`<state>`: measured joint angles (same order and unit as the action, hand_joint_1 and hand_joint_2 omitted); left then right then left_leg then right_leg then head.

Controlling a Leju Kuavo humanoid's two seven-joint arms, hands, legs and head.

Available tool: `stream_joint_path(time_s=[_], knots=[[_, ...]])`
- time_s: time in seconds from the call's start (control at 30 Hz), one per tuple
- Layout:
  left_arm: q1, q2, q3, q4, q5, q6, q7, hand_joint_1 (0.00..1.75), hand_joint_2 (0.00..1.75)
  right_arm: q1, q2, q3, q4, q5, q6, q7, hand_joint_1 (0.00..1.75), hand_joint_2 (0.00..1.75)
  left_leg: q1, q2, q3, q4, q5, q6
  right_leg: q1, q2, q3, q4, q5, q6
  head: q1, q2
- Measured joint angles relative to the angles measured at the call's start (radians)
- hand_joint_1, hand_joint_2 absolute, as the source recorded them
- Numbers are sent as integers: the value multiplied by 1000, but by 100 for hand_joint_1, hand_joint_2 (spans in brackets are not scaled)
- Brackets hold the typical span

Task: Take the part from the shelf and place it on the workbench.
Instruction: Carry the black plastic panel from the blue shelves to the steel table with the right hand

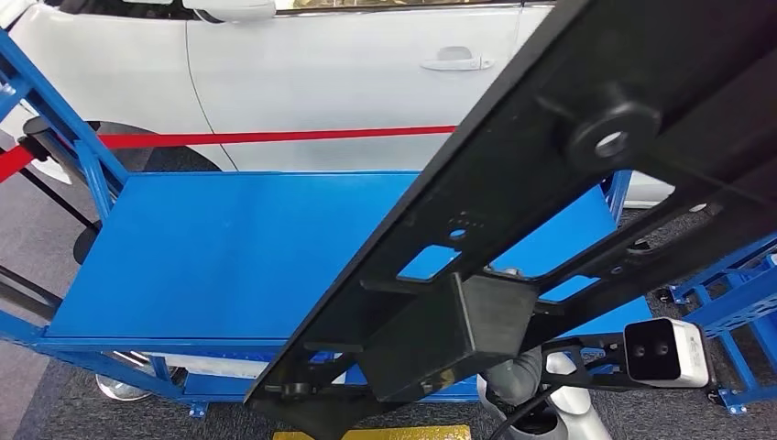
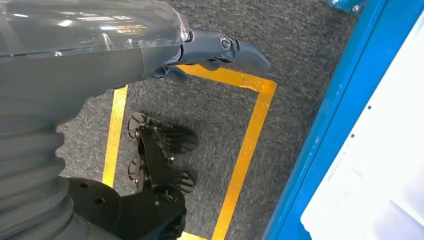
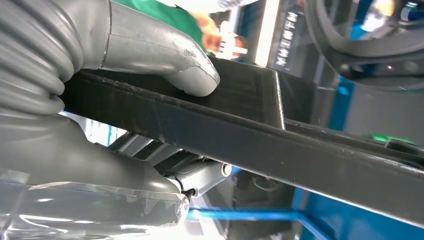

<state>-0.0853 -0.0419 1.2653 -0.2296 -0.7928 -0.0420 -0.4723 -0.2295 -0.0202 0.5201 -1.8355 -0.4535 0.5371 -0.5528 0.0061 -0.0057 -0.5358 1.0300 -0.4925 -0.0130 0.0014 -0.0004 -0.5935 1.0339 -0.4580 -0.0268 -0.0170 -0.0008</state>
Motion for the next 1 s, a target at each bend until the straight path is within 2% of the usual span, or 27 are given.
stream_joint_path(time_s=[0.07, 0.13, 0.17, 0.2, 0.27, 0.3, 0.33, 0.37, 0.4, 0.43, 0.47, 0.5, 0.53, 0.57, 0.63, 0.67, 0.7, 0.77, 0.8, 0.83, 0.87, 0.9, 0.93, 0.97, 1.0], knots=[[-1, 1, -2, 0, -5, 4, 4, 0, 175, 9, -9, 12, -4, 30, -15, 8, 164, 175, -5, -1, 4, -16, 7, 7, 1, 0, -4, 0, 7, 11, 0, 0], [-1, 1, -5, 0, -10, 5, 6, 0, 175, 22, -18, 22, -4, 66, -40, 5, 164, 175, 0, 1, -3, -23, 21, 18, 1, 1, -9, 4, 3, 22, 1, 0], [-1, 1, -6, 0, -13, 4, 6, 0, 175, 29, -24, 25, -4, 88, -54, -2, 164, 175, 3, 3, -9, -28, 30, 24, 0, 1, -18, 21, -18, 28, 2, 0], [-2, 1, -7, 0, -16, 2, 6, 0, 175, 35, -30, 29, -4, 110, -70, -11, 164, 175, 5, 5, -17, -32, 39, 30, -2, 2, -33, 58, -53, 32, 3, 0], [-3, 3, -10, 0, -18, -3, 9, 0, 175, 47, -41, 39, -2, 156, -105, -38, 164, 175, 4, 6, -36, -31, 53, 35, -8, 2, -73, 180, -143, 39, 6, 0], [-3, 5, -11, 0, -17, -5, 13, 0, 175, 52, -44, 45, 0, 179, -125, -52, 164, 175, 4, 7, -46, -29, 59, 34, -10, 2, -87, 238, -170, 42, 6, 0], [-3, 7, -12, 0, -15, -5, 19, 0, 175, 57, -47, 50, 2, 207, -150, -67, 164, 175, 4, 7, -56, -26, 65, 33, -12, 1, -89, 271, -175, 45, 6, 0], [-3, 9, -12, 0, -11, -6, 26, 0, 175, 59, -49, 54, 3, 239, -178, -82, 164, 175, 4, 8, -66, -23, 71, 31, -14, 1, -73, 267, -160, 46, 6, 0], [-3, 10, -12, 0, -7, -6, 37, 0, 175, 60, -50, 57, 3, 277, -214, -98, 164, 175, 5, 7, -76, -18, 75, 28, -17, 1, -39, 226, -132, 48, 6, 0], [-2, 12, -12, 0, -4, -4, 48, 0, 175, 60, -51, 59, 3, 316, -254, -113, 164, 175, 5, 7, -84, -13, 79, 24, -21, 1, 9, 160, -106, 48, 6, 0], [-1, 14, -12, 0, -1, -2, 61, 0, 175, 60, -51, 62, 3, 350, -292, -124, 164, 175, 4, 6, -92, -7, 83, 19, -21, 2, 55, 88, -93, 47, 6, 0], [0, 17, -11, 0, 0, 1, 75, 0, 175, 59, -51, 64, 3, 377, -324, -133, 164, 175, 3, 5, -97, -3, 88, 13, -19, 4, 87, 35, -87, 44, 5, 0], [1, 20, -10, 0, 1, 6, 87, 0, 175, 58, -52, 66, 2, 396, -346, -138, 164, 175, 2, 4, -101, -1, 94, 7, -17, 5, 103, 3, -88, 39, 5, 0], [4, 22, -9, 0, 2, 12, 99, 0, 175, 58, -52, 68, 2, 405, -359, -140, 164, 175, 2, 3, -104, -2, 101, 0, -13, 7, 104, -7, -88, 33, 5, 0], [10, 27, -4, 0, 5, 31, 126, 0, 175, 57, -54, 70, 0, 411, -369, -140, 164, 175, 5, 2, -111, -2, 107, -13, -13, 5, 89, -9, -73, 16, 5, 0], [13, 27, -1, 0, 8, 42, 141, 0, 175, 57, -55, 72, -2, 413, -371, -140, 164, 175, 6, 2, -120, 11, 86, -17, -13, 3, 78, -11, -62, 5, 5, 0], [16, 28, 3, 0, 12, 52, 153, 0, 175, 56, -56, 74, -6, 416, -371, -139, 164, 175, 8, 2, -133, 43, 46, -21, -13, 1, 66, -13, -50, -3, 4, 0], [18, 28, 10, 0, 22, 71, 171, 0, 175, 54, -58, 76, -14, 424, -368, -137, 164, 175, 10, 3, -163, 158, -61, -24, -9, -1, 38, -12, -28, -14, 3, 0], [18, 28, 14, 0, 25, 79, 177, 0, 175, 52, -60, 77, -17, 427, -363, -136, 164, 175, 10, 3, -173, 222, -96, -24, -5, -3, 23, -11, -17, -16, 2, 0], [18, 27, 17, 0, 28, 86, 181, 0, 175, 49, -62, 77, -18, 428, -359, -134, 164, 175, 10, 3, -173, 267, -106, -23, -1, -4, 8, -10, -7, -17, 2, 0], [18, 27, 21, 0, 31, 90, 183, 0, 175, 46, -64, 78, -18, 428, -356, -133, 164, 175, 8, 3, -158, 283, -91, -20, 3, -5, -6, -8, 4, -19, 2, 0], [18, 27, 24, 0, 35, 93, 184, 0, 175, 43, -67, 79, -18, 428, -352, -133, 164, 175, 6, 3, -127, 265, -62, -15, 6, -5, -20, -6, 13, -19, 2, 0], [18, 26, 27, 0, 38, 94, 183, 0, 175, 39, -69, 79, -19, 428, -350, -132, 164, 175, 2, 3, -80, 215, -32, -7, 9, -5, -32, -4, 22, -19, 2, 0], [17, 26, 30, -1, 41, 95, 183, 0, 175, 35, -71, 80, -20, 426, -348, -132, 164, 175, -3, 3, -27, 148, -18, 3, 11, -4, -40, -3, 29, -19, 2, 0], [15, 26, 32, -2, 43, 96, 181, 0, 175, 30, -73, 81, -22, 425, -345, -131, 164, 175, -8, 2, 27, 71, -20, 12, 12, -5, -46, -2, 37, -17, 3, 0]])
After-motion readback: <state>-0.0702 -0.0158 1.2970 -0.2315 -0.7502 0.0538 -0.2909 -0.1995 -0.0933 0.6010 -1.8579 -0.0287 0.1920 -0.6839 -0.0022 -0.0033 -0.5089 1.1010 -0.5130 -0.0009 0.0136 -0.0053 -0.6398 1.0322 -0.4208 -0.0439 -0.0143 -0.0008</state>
